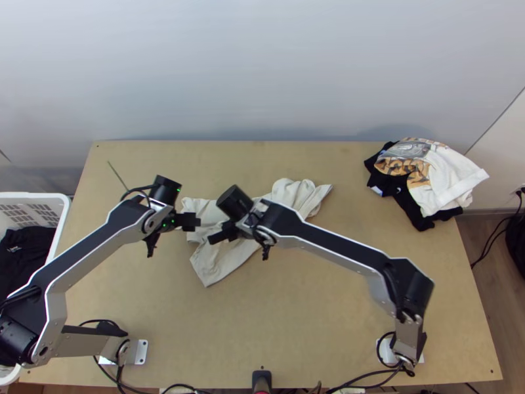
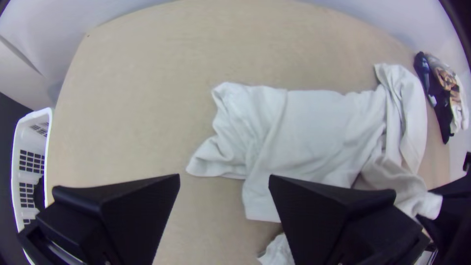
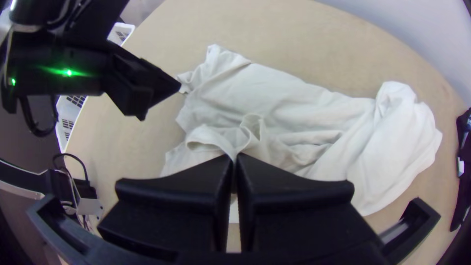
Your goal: Fold the t-shirt
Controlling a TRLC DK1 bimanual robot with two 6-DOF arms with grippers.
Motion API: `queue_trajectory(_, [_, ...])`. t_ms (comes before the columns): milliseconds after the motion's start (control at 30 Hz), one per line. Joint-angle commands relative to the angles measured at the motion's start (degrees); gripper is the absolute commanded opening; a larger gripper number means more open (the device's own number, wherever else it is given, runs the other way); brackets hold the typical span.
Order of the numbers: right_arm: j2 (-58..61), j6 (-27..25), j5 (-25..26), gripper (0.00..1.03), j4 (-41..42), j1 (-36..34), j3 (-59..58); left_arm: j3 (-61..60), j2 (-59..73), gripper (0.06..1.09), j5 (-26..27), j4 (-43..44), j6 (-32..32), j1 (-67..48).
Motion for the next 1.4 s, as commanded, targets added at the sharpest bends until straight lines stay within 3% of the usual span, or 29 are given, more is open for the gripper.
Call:
queue_trajectory(0, [-4.23,-0.96,0.73,0.03,-1.63,-1.61,-1.82,2.09,2.28,0.95,1.09,-1.18,-0.77,-4.54])
queue_trajectory(633, [-19.69,-3.07,0.91,0.03,-4.8,-8.65,-15.36,1.56,12.04,0.93,2.15,-0.74,-2.27,-7.97])
queue_trajectory(733, [-20.49,-3.07,0.91,0.03,-5.41,-9.44,-15.44,0.6,11.69,0.71,1.62,2.69,-2.44,-8.58])
queue_trajectory(933, [-22.6,-3.59,0.91,0.03,-6.47,-10.49,-15.62,-0.63,11.86,0.11,-0.4,6.55,-2.09,-8.49])
queue_trajectory(1167, [-26.2,-6.23,3.81,0.03,-7.0,-10.67,-13.25,8.24,5.97,0.1,-1.81,0.93,-2.0,-3.4])
queue_trajectory(1367, [-28.22,-12.38,14.18,0.03,-6.03,-9.09,-6.04,25.47,1.67,0.1,-2.07,-3.2,-2.44,5.66])
